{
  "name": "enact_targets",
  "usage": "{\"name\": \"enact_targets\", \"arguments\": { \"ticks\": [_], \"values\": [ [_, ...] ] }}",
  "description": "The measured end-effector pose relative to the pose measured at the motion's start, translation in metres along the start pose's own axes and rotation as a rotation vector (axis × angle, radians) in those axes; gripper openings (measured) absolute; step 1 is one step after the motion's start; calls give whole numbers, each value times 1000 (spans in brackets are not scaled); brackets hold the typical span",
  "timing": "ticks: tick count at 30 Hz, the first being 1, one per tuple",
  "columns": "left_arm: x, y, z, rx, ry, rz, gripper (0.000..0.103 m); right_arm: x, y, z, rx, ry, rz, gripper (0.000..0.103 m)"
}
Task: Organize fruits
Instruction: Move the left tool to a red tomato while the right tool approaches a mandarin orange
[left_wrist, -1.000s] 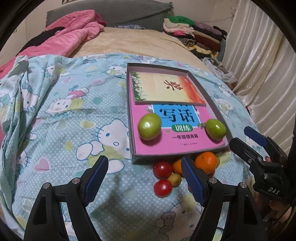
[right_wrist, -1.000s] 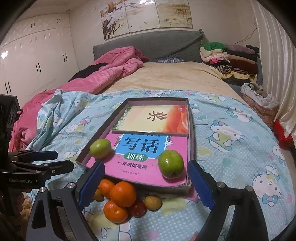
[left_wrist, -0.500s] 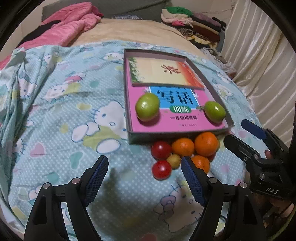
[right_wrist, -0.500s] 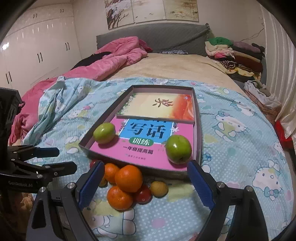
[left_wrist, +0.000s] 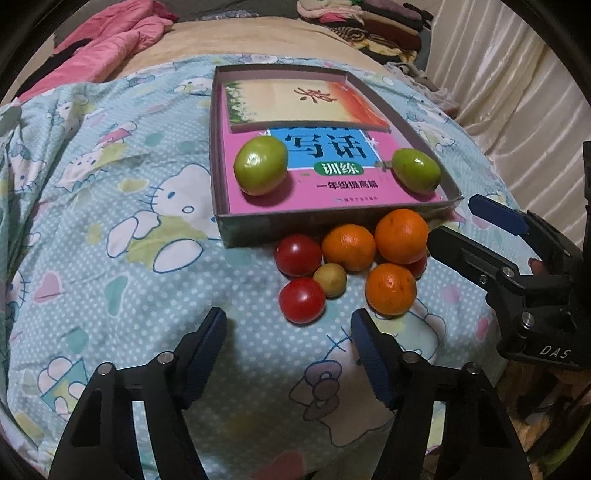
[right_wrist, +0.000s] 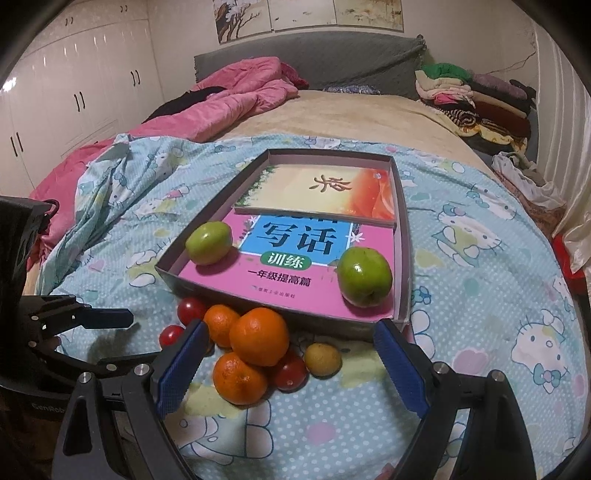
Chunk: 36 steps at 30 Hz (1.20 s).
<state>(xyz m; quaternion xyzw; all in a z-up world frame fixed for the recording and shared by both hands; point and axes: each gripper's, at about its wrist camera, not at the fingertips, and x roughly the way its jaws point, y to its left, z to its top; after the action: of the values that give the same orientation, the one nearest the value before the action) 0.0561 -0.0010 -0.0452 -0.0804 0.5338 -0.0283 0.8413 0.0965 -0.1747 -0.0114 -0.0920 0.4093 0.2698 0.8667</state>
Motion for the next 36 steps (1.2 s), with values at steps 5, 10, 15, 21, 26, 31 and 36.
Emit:
{"name": "enact_targets", "arguments": {
  "ticks": [5,10,15,21,26,31,36],
  "values": [
    [7,2,0,-3,12,-23,60,9,0,-1,-1,39,8,91],
    [13,1,1,0,16,-41,52,16,2,-3,-11,65,21,83],
    [17,1,3,-8,18,-49,50,20,6,-4,-28,80,47,74],
    [21,0,5,-4,22,-46,47,24,12,-4,-56,91,68,62],
    [24,2,7,-10,22,-53,42,31,16,-5,-76,113,72,54],
    [25,2,8,-9,21,-56,41,36,18,-5,-96,124,71,47],
    [26,2,8,-7,21,-58,40,39,20,-5,-110,125,78,45]
  ]
}}
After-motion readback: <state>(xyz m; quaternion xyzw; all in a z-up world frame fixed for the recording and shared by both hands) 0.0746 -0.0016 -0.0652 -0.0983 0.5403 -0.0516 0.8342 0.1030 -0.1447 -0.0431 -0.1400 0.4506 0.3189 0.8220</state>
